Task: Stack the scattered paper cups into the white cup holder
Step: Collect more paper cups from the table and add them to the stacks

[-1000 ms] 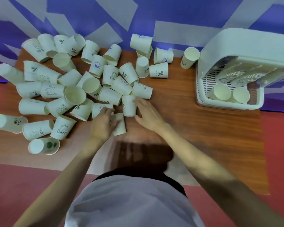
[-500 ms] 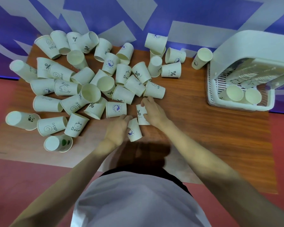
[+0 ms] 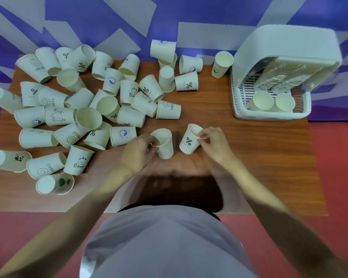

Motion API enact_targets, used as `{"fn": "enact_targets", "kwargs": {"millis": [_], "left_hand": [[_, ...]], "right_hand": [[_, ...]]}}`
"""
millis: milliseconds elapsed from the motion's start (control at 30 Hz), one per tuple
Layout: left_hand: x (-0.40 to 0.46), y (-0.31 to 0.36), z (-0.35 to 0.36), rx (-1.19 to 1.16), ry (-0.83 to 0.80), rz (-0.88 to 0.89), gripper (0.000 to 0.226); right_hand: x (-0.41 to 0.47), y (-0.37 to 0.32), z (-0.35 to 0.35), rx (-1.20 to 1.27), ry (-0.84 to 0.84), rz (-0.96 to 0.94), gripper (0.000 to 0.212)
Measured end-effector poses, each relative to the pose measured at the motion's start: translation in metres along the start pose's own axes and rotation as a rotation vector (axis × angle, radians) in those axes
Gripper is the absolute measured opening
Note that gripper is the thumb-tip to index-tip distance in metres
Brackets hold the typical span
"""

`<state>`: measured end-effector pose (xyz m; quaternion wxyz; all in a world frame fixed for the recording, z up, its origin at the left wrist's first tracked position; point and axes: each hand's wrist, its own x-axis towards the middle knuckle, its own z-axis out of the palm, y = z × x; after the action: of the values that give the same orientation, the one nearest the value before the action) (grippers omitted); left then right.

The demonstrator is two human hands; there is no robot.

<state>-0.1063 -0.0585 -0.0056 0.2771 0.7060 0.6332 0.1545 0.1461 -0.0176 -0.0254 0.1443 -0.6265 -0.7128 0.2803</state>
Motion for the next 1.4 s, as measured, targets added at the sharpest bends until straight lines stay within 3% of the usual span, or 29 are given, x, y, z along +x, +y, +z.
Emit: {"fn": "enact_targets", "kwargs": {"millis": [267, 500, 600, 867, 1233, 1400], "left_hand": [[0.057, 0.079, 0.018, -0.007, 0.001, 0.220, 0.016], [0.117, 0.162, 0.043, -0.017, 0.063, 0.442, 0.013], [0.151, 0.198, 0.053, 0.006, 0.109, 0.531, 0.010], [0.207, 0.244, 0.095, 0.134, 0.092, 0.568, 0.014], [0.232, 0.230, 0.145, 0.399, -0.098, 0.511, 0.019], [0.231, 0.222, 0.158, 0.354, -0.058, 0.556, 0.013]], "right_hand": [[-0.025, 0.062, -0.077, 0.080, 0.314, 0.066, 0.014], [-0.030, 0.114, -0.128, 0.092, 0.856, 0.049, 0.012], [-0.015, 0.138, -0.151, 0.083, 0.973, 0.078, 0.012], [0.023, 0.191, -0.167, -0.115, 0.898, 0.038, 0.013], [0.042, 0.218, -0.137, -0.235, 0.571, 0.072, 0.025], [0.044, 0.216, -0.131, -0.212, 0.540, 0.132, 0.023]]}}
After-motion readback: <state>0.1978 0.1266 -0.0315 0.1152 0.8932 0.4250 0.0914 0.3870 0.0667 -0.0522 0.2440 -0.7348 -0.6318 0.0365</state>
